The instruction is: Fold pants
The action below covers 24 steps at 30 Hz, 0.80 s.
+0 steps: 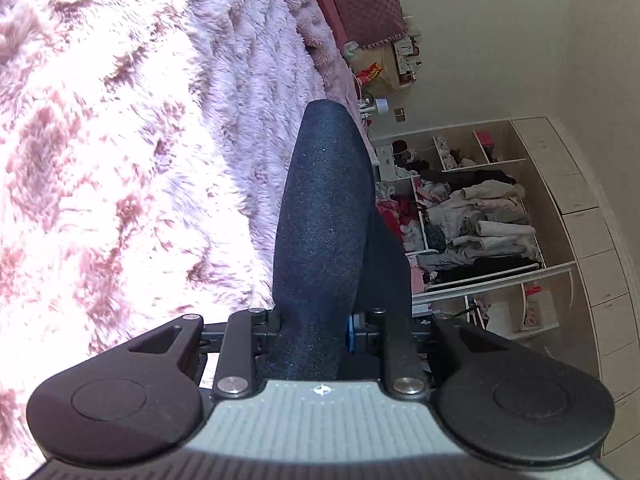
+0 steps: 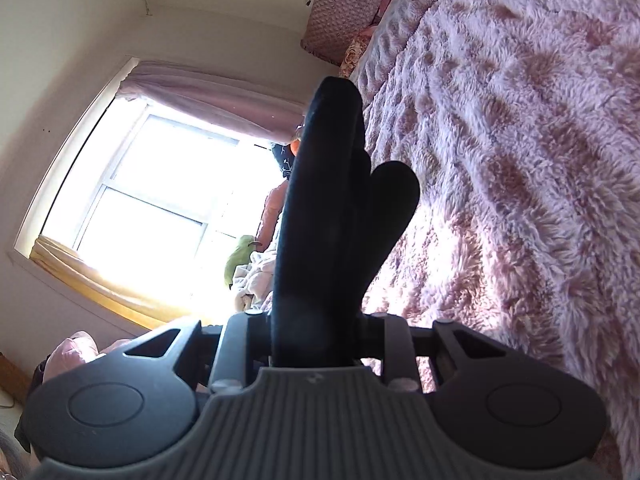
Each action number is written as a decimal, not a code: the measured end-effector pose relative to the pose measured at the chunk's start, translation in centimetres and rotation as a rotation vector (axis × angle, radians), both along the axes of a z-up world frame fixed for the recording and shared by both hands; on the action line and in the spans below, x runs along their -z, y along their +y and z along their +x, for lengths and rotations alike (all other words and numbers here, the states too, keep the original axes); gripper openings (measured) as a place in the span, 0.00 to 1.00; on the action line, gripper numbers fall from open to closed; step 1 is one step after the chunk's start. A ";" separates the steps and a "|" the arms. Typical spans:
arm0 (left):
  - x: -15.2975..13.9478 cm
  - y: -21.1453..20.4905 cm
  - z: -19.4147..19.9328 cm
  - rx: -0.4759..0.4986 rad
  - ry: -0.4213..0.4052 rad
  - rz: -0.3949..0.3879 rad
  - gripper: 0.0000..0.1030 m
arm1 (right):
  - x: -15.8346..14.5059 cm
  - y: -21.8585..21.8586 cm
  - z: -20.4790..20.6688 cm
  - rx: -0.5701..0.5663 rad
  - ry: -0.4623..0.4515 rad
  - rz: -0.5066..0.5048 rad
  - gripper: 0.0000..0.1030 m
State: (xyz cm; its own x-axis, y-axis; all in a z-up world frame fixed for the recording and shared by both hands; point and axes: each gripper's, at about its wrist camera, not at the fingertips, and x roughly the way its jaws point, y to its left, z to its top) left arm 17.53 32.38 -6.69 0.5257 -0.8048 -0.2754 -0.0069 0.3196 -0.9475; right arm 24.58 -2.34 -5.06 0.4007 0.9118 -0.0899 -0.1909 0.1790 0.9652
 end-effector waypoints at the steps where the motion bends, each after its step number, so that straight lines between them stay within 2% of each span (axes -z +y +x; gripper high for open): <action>1: 0.2 0.6 0.3 -0.009 0.009 0.002 0.25 | 0.6 1.2 0.9 -0.001 0.008 0.006 0.23; 4: 1.0 2.5 0.7 -0.062 0.062 0.005 0.25 | 2.3 3.8 2.5 -0.010 0.043 0.013 0.24; 7: 1.6 4.1 1.1 -0.105 0.103 0.044 0.25 | 3.9 7.0 3.8 -0.020 0.068 0.005 0.24; 12: 3.0 5.7 1.1 -0.155 0.144 0.085 0.26 | 6.0 10.7 4.6 -0.058 0.050 -0.051 0.24; 15: 5.2 6.1 1.8 -0.180 0.230 0.077 0.26 | 8.7 11.1 5.1 -0.054 0.121 -0.038 0.24; 18: 6.3 5.9 2.5 -0.169 0.245 0.041 0.27 | 9.7 10.2 4.4 -0.059 0.112 -0.021 0.22; 24: 7.2 7.4 2.6 -0.174 0.265 0.027 0.32 | 10.1 8.6 3.6 -0.070 0.116 -0.046 0.22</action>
